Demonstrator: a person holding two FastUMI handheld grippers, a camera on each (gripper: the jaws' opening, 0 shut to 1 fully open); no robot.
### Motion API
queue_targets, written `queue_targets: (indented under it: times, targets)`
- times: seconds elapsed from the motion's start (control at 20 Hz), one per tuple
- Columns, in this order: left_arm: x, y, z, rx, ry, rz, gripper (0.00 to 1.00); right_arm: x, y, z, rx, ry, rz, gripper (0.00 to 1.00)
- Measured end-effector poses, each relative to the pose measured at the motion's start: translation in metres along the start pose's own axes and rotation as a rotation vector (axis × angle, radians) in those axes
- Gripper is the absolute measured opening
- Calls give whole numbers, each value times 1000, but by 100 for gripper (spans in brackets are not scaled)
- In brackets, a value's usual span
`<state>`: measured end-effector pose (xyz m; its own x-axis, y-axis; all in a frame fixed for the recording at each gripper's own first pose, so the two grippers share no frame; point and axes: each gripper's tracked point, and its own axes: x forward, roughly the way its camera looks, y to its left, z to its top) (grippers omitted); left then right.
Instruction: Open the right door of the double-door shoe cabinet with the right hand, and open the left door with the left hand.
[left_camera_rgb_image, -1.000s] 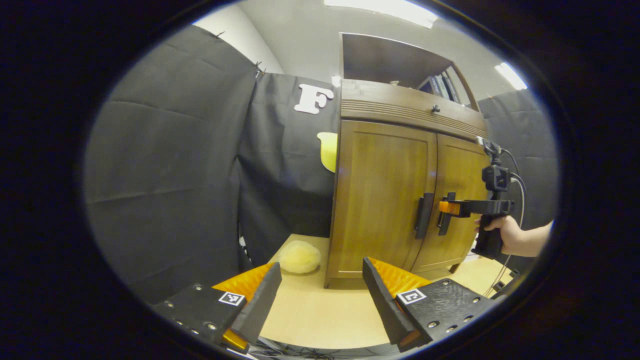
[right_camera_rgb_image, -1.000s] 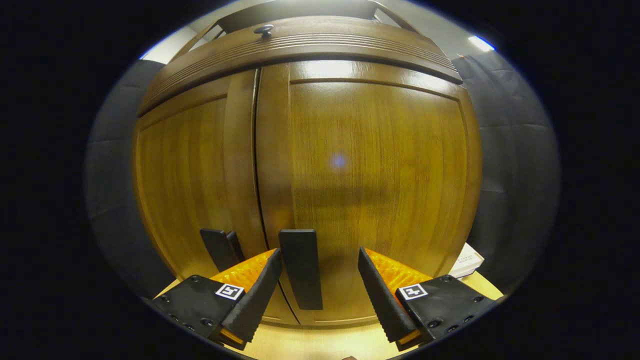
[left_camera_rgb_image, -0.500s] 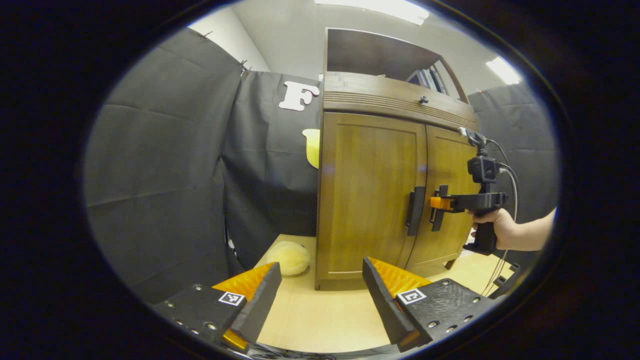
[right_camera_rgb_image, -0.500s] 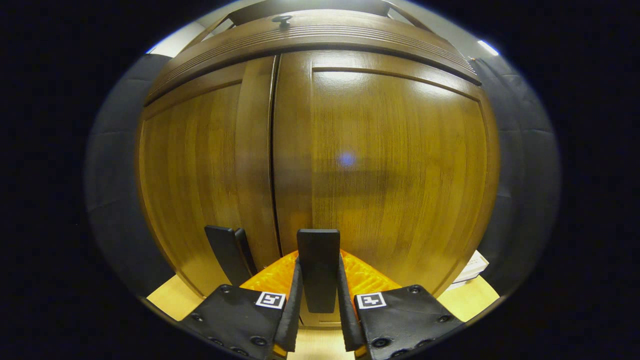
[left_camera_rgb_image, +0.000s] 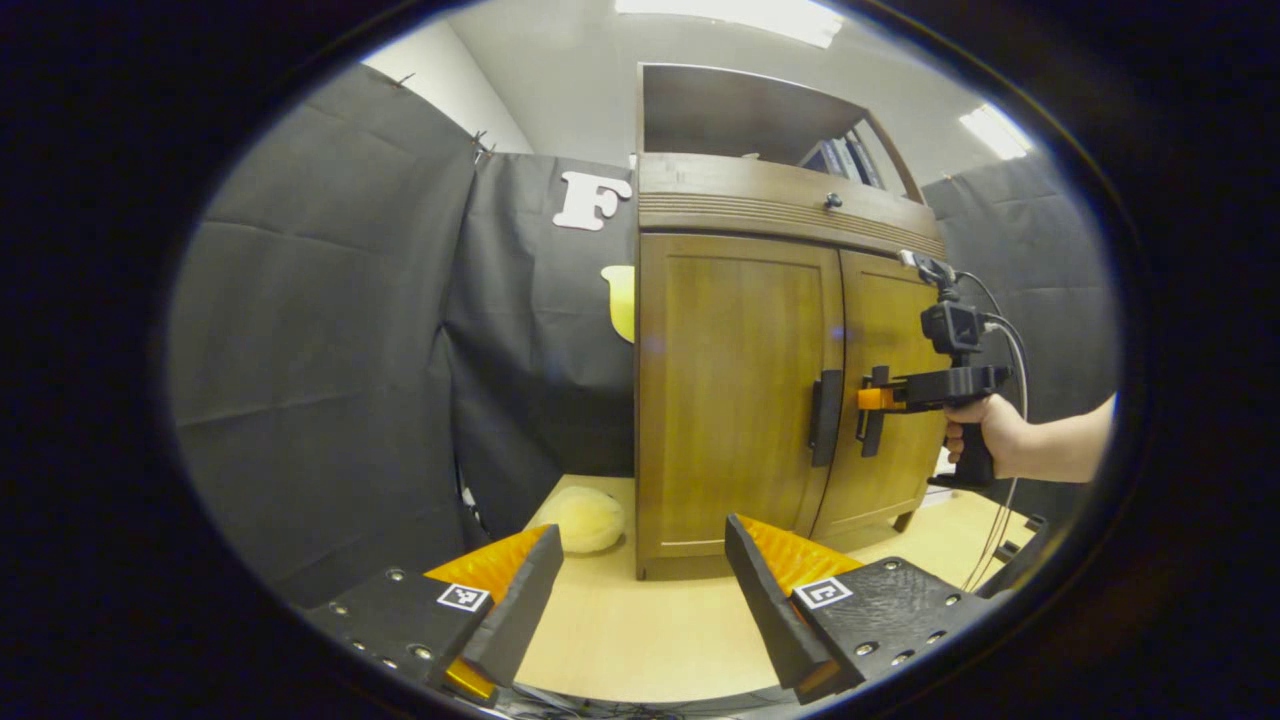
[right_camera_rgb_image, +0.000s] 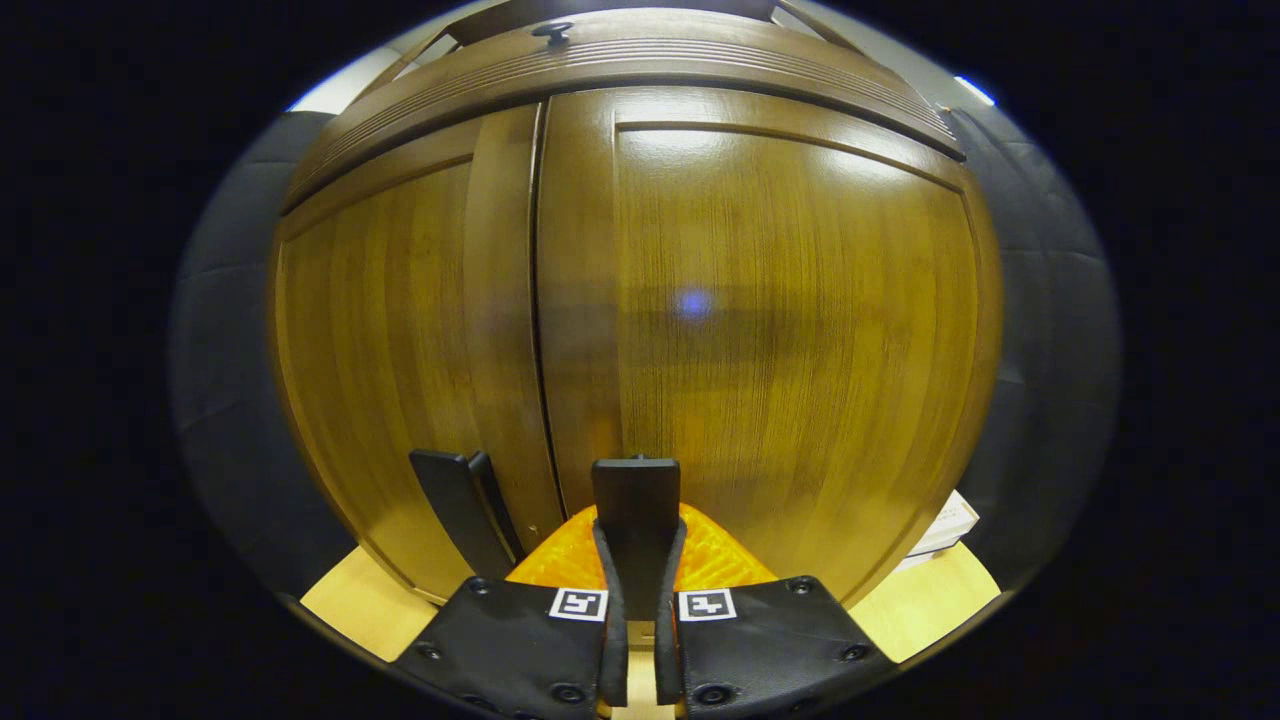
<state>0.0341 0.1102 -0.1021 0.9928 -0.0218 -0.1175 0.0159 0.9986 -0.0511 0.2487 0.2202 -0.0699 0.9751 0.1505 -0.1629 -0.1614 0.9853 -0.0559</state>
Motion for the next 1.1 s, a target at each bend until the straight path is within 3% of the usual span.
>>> queue_targets:
  times: [0.3,0.5,0.6,0.95,1.1]
  targets:
    - [-4,-1,-4,17,14,-15,94,-1,2,0,18,-5,18,10]
    - [-5,-2,3,-32,12,-5,94,0,5,1,15,-4,59,10]
    - [-5,-1,4,-21,7,-1,96,0,6,2,7,-6,80,14]
    - [-6,-3,6,-14,-8,2,92,0,10,4,2,-17,166,10]
    - [-9,-2,6,-6,0,9,96,-1,11,3,-4,-13,187,12]
